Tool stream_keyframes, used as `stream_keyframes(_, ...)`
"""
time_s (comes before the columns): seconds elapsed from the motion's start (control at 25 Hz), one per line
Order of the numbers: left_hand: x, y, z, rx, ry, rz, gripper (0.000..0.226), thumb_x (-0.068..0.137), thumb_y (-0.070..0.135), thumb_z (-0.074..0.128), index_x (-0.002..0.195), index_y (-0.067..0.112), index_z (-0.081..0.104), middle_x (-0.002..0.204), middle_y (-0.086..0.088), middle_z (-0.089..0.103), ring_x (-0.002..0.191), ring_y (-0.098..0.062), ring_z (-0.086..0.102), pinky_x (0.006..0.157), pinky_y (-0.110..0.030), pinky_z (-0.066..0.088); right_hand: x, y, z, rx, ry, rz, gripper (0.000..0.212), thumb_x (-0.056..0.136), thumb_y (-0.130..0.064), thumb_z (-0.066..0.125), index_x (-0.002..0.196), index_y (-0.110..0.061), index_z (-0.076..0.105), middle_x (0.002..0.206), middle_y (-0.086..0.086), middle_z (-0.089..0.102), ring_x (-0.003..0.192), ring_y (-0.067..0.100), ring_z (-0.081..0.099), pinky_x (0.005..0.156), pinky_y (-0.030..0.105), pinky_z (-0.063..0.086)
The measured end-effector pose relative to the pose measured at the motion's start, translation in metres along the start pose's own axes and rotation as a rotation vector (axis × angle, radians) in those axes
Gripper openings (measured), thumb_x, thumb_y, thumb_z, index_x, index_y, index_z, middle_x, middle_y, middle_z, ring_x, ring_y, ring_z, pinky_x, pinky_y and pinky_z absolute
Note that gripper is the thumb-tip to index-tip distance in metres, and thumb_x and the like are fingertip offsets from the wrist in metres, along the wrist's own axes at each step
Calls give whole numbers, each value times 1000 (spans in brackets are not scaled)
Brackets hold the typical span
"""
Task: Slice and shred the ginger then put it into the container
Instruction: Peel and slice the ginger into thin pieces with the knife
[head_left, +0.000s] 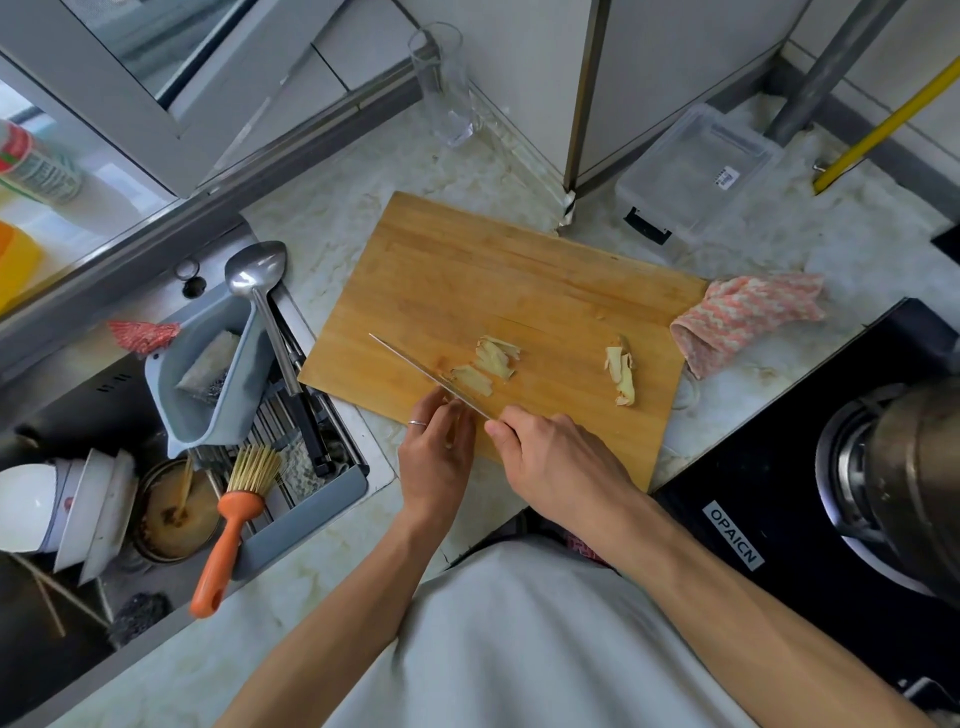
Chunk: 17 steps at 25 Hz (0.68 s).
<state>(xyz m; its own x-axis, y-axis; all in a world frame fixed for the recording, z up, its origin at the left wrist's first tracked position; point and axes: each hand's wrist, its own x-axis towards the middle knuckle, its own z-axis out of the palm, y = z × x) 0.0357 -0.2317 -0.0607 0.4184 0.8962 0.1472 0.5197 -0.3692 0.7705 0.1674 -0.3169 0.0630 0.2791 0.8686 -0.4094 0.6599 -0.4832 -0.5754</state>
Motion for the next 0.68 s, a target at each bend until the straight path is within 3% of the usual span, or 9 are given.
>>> stream_keyframes(0.32, -2, -6, 2, 3, -10, -31, 14, 91, 13, 66, 97, 2, 72, 124, -11, 63, 83, -23, 66, 68, -27, 53, 4, -2, -2, 66, -26, 37, 38, 106, -48, 32, 76, -25, 35, 74, 3, 50, 69, 32, 47, 52, 36, 27)
stream_keyframes(0.68, -1, -6, 4, 16, 22, -16, 9, 90, 8, 69, 94, 1, 72, 121, -13, 64, 79, -20, 65, 67, -26, 53, 12, -2, -4, 73, -38, 17, 42, 107, -44, 34, 69, -25, 30, 64, -4, 42, 55, 22, 38, 47, 35, 26)
